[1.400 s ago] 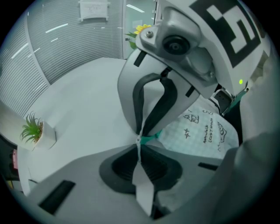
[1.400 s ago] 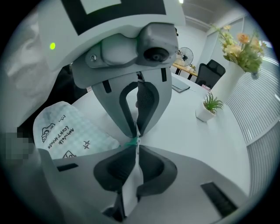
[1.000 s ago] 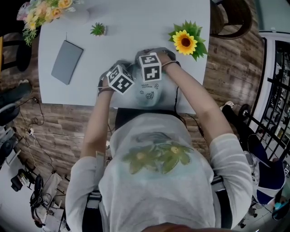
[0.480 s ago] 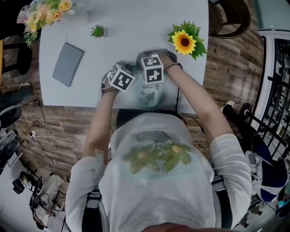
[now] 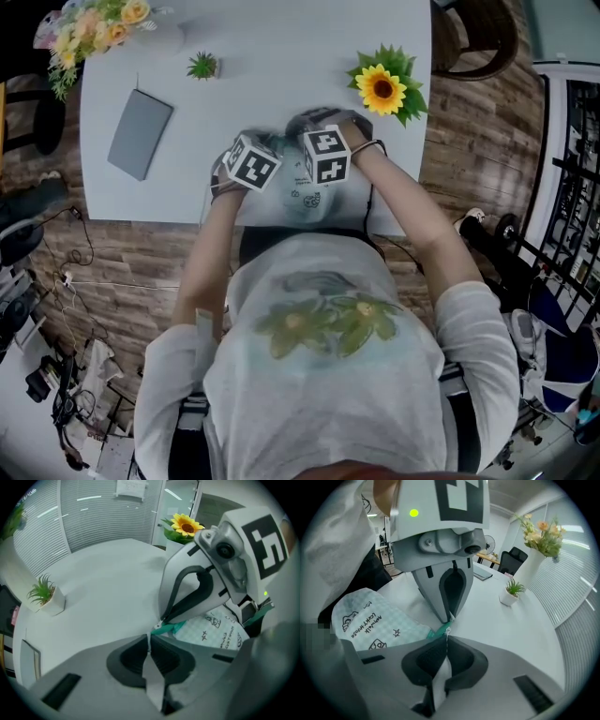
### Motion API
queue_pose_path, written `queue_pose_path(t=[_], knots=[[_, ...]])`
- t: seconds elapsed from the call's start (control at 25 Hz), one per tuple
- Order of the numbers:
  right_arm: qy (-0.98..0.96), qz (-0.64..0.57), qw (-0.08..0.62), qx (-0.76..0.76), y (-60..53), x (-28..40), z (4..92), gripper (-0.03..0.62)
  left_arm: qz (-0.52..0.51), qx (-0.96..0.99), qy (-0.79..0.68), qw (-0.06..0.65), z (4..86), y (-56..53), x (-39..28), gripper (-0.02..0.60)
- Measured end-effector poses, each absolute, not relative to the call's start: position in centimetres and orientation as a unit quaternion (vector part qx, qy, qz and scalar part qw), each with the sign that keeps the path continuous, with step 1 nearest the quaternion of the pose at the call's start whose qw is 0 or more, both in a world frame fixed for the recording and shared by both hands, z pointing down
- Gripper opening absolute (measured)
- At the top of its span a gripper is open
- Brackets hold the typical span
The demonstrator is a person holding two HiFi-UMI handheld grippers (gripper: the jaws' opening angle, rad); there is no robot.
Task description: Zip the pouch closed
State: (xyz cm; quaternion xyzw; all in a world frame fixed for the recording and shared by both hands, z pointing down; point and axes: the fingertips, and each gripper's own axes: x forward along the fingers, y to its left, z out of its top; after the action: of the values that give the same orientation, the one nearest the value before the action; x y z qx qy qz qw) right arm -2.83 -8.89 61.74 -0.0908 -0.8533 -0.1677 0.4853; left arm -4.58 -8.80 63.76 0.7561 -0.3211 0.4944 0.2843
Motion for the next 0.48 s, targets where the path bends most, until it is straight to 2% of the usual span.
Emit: queue_pose_path(t=[0.48], knots=[[-0.855,-0.155,0.491,-0.068,-8.93,-2.50,61.78,0.018,0.484,0.755,-0.333,0.291,63.74,-8.94,-4.68,0.026]])
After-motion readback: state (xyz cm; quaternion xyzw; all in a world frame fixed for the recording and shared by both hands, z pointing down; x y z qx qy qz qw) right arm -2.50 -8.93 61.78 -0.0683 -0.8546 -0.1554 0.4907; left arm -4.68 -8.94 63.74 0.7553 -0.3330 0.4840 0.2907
